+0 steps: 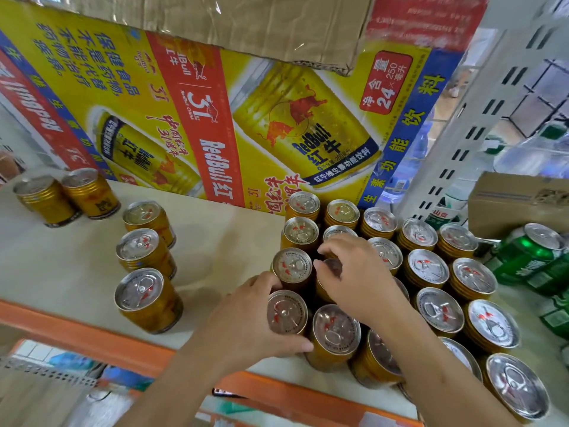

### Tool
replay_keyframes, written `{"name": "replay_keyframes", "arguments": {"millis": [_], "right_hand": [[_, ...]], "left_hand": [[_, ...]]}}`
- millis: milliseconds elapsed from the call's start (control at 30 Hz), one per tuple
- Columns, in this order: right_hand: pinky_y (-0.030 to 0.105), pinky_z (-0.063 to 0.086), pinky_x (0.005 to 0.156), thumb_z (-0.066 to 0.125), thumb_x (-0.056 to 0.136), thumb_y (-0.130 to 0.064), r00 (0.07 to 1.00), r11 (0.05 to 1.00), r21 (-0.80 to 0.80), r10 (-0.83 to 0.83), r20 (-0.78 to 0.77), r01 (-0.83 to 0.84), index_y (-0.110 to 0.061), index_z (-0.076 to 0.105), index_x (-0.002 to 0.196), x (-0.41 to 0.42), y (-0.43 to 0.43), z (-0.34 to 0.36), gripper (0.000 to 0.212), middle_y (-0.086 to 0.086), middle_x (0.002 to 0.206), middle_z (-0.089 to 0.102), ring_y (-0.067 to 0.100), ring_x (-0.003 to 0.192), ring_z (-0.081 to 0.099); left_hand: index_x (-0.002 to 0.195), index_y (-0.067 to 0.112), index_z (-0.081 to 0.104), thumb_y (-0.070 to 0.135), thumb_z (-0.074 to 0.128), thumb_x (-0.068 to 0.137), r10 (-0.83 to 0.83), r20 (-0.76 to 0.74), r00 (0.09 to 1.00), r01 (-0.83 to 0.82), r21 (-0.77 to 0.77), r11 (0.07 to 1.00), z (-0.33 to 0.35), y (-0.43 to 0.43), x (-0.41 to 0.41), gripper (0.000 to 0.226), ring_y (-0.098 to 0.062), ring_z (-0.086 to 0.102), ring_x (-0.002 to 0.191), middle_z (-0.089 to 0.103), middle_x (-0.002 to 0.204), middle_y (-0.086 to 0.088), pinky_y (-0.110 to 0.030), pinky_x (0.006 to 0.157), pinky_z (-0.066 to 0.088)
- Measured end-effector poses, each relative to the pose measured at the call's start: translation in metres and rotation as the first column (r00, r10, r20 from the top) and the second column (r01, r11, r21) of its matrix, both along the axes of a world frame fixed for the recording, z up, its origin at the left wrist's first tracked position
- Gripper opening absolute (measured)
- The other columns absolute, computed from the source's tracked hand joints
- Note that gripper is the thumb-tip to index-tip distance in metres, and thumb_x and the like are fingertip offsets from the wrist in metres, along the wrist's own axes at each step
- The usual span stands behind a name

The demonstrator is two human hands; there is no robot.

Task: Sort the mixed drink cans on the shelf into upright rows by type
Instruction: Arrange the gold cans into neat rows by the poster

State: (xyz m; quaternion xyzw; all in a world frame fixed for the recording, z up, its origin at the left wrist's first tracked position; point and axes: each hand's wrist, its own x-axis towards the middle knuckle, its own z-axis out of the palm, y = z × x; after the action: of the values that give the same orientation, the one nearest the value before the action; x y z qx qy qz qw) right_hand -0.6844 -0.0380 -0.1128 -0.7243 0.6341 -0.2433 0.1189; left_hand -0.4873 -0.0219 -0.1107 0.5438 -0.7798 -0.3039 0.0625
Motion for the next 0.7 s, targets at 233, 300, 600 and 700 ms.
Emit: {"name": "replay_keyframes", "arguments": {"millis": [233, 300, 600, 700], "right_hand": [[0.037, 0.002, 0.119, 0.030, 0.100, -0.050, 0.976, 0.969, 0.245, 0.015, -0.215, 0.039, -0.018, 0.022, 0.153, 0.008, 0.015, 0.002, 0.062, 0.000, 0.162, 0.010, 0.023, 0.149, -0.003], [0.041, 0.000, 0.121, 0.022, 0.100, -0.052, 0.971, 0.959, 0.279, 0.008, -0.239, 0.060, -0.019, 0.016, 0.154, 0.013, 0.017, -0.001, 0.064, 0.001, 0.163, 0.003, 0.025, 0.149, -0.009], [0.042, -0.001, 0.120, -0.014, 0.081, -0.066, 0.947, 0.961, 0.261, -0.007, -0.321, 0.096, -0.018, 0.008, 0.155, 0.024, 0.019, -0.004, 0.091, 0.004, 0.163, -0.002, 0.030, 0.149, -0.011], [0.043, 0.001, 0.121, -0.002, 0.089, -0.060, 0.961, 0.964, 0.255, -0.001, -0.275, 0.074, -0.017, 0.009, 0.155, 0.033, 0.011, 0.004, 0.079, 0.005, 0.163, 0.001, 0.031, 0.149, -0.008]], "left_hand": [[0.130, 0.037, 0.031, 0.088, 0.039, 0.062, 0.188, -0.238, 0.953, -0.174, 0.076, 0.982, -0.018, -0.013, 0.005, 0.085, -0.001, 0.050, 0.111, 0.046, 0.131, 0.017, -0.028, 0.089, 0.045], [0.148, 0.037, 0.019, 0.081, 0.040, 0.077, 0.218, -0.341, 0.914, -0.172, 0.160, 0.972, -0.018, -0.018, -0.002, 0.086, -0.003, 0.035, 0.133, 0.031, 0.147, 0.020, -0.035, 0.109, 0.036], [0.124, 0.058, 0.030, 0.041, 0.041, 0.100, 0.248, -0.515, 0.821, -0.045, 0.376, 0.926, -0.015, -0.025, -0.016, 0.032, 0.009, 0.045, 0.114, 0.047, 0.129, 0.025, -0.021, 0.098, 0.038], [0.139, 0.047, 0.028, 0.041, 0.039, 0.100, 0.111, -0.386, 0.916, -0.040, 0.186, 0.982, -0.003, -0.033, -0.004, 0.041, 0.005, 0.034, 0.130, 0.034, 0.146, 0.019, -0.020, 0.107, 0.026]]}}
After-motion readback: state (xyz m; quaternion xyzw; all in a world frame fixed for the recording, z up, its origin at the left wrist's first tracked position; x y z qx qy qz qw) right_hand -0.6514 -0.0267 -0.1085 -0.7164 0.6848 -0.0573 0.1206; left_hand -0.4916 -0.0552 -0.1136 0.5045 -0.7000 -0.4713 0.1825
